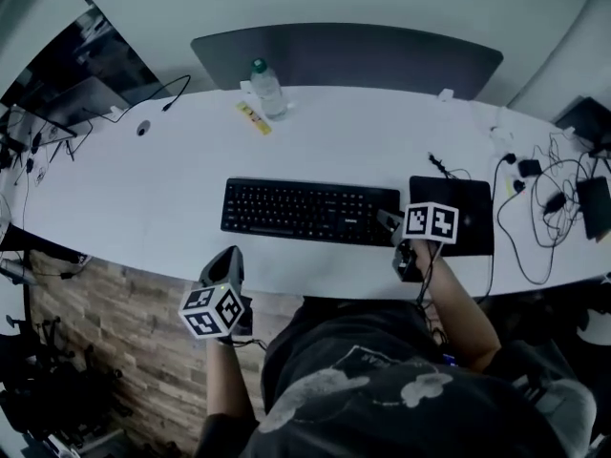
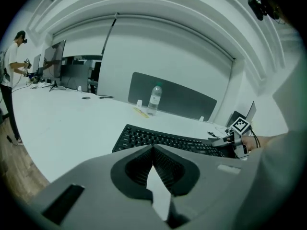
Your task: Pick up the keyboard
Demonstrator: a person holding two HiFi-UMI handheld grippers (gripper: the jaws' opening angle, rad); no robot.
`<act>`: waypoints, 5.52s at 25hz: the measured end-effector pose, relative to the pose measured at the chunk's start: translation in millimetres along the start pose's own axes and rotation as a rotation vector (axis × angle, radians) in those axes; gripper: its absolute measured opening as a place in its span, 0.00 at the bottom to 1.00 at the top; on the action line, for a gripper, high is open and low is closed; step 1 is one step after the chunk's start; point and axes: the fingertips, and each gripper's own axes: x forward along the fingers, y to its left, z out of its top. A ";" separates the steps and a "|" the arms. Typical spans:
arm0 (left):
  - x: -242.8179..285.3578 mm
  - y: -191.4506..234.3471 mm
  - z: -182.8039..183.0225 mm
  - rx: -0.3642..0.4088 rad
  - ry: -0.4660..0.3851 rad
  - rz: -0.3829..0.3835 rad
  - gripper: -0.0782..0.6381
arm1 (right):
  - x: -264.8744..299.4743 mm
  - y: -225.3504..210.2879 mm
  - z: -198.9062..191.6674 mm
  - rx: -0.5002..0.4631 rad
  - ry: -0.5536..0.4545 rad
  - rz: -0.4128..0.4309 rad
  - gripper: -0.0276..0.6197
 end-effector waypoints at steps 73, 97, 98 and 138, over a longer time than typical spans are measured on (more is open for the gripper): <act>115.7 76.7 44.8 0.141 0.476 -0.175 0.46 | -37.1 51.0 39.1 -0.199 -0.152 -0.184 0.42; 44.4 -10.8 89.1 0.183 0.213 -0.125 0.46 | -142.0 44.4 70.3 -0.347 -0.420 -0.063 0.41; 39.0 -15.8 90.1 0.185 0.200 -0.121 0.46 | -147.6 43.2 69.3 -0.350 -0.430 -0.054 0.41; -151.5 -111.5 -40.3 0.116 0.060 -0.010 0.46 | -286.0 -4.9 -69.2 -0.491 -0.499 0.056 0.41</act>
